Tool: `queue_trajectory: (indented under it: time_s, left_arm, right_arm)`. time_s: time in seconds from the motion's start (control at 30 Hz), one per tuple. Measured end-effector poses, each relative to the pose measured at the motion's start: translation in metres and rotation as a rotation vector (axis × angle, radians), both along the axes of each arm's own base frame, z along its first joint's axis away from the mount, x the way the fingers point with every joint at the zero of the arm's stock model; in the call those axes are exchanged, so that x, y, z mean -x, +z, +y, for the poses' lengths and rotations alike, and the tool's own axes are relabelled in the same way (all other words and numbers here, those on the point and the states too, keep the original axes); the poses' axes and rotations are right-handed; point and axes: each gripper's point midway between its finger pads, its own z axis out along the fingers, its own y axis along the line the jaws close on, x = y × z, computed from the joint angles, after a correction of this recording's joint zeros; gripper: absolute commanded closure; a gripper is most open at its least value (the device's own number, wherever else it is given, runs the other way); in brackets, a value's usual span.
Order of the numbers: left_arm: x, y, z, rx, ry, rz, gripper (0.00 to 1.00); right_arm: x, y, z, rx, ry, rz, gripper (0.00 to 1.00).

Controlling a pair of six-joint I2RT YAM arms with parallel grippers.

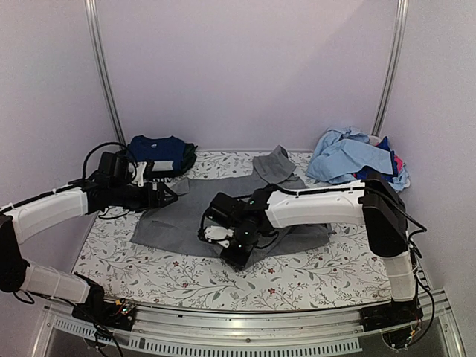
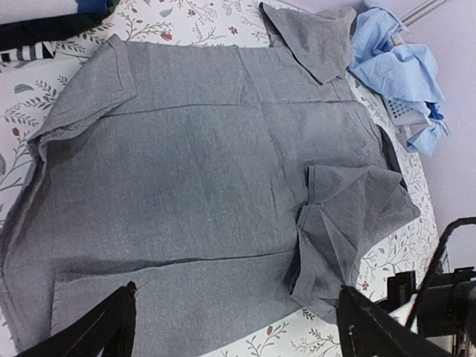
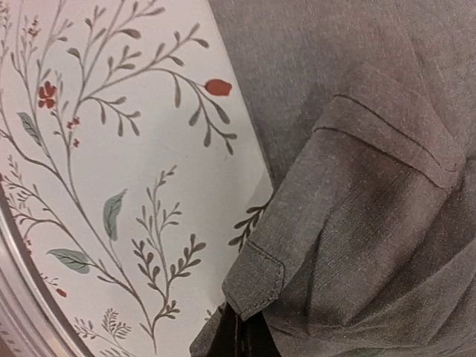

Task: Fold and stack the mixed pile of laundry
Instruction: Adjust the 1/3-folded shirt at the center of the board.

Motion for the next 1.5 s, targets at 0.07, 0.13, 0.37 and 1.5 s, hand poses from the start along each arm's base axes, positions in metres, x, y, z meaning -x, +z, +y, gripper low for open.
queue_trajectory:
  time_s: [0.07, 0.13, 0.37, 1.5]
  left_arm:
    - [-0.001, 0.002, 0.0, -0.003, -0.007, -0.01, 0.06]
    - [-0.002, 0.005, -0.001, -0.002, -0.017, -0.021, 0.06]
    - [-0.007, 0.017, -0.005, -0.002, -0.046, -0.062, 0.07]
    - [0.049, -0.109, -0.168, 0.261, -0.343, 0.472, 0.32]
  right_arm:
    - [-0.004, 0.021, 0.014, -0.065, 0.004, 0.021, 1.0]
    - [-0.007, 0.055, 0.031, -0.183, 0.013, 0.05, 1.0]
    - [-0.073, 0.189, 0.005, -0.683, -0.102, 0.252, 1.0]
    - [-0.061, -0.017, -0.106, -0.424, -0.593, 0.716, 1.0]
